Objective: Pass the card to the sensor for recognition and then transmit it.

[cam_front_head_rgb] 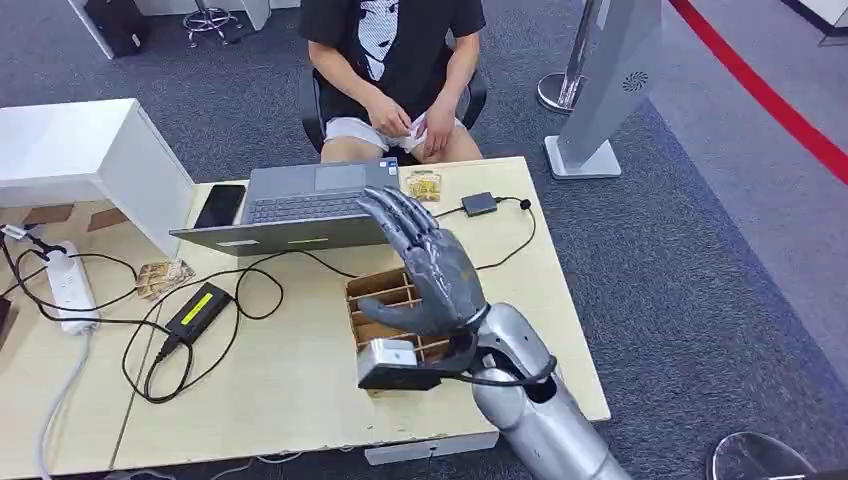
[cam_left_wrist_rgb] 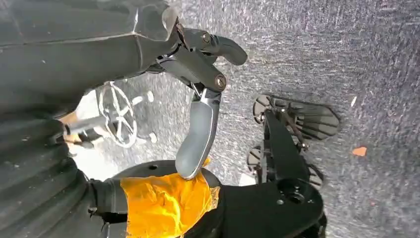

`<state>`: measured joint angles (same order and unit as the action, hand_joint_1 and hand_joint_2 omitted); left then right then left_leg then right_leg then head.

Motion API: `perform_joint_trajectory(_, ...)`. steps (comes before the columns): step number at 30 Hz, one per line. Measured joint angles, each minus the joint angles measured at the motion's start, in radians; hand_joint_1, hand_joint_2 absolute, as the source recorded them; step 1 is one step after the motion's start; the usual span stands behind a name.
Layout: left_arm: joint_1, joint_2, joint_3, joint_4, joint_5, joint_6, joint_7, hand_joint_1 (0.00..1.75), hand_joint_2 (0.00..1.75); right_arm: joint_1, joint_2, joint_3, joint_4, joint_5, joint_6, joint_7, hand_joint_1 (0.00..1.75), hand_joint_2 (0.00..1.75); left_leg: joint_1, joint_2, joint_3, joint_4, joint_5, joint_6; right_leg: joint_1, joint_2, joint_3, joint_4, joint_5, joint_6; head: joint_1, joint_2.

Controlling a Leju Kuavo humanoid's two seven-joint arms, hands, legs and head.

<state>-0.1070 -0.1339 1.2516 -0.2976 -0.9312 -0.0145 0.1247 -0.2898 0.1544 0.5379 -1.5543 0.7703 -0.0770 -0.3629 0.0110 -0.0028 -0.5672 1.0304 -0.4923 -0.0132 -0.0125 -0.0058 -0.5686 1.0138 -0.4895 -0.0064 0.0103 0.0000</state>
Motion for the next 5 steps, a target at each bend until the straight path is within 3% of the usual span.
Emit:
perform_joint_trajectory(2, 0.001, 0.000, 0.011, 0.000, 0.011, -0.002, -0.002, 0.00, 1.75, 0.081, -0.032, -0.013, -0.062, -0.131, 0.033, -0.064, 0.00, 1.75, 0.000, 0.000, 0.000, 0.000, 0.000, 0.000, 0.000, 0.000, 0.000, 0.000, 0.000, 0.000, 0.000, 0.000)
perform_joint_trajectory(5, 0.001, 0.000, 0.018, 0.000, 0.019, -0.002, -0.016, 0.00, 1.75, 0.175, -0.069, -0.049, -0.131, -0.186, 0.054, -0.109, 0.00, 1.75, 0.000, 0.000, 0.000, 0.001, 0.000, 0.000, 0.000, 0.000, 0.000, 0.000, 0.000, 0.000, 0.000, 0.000)
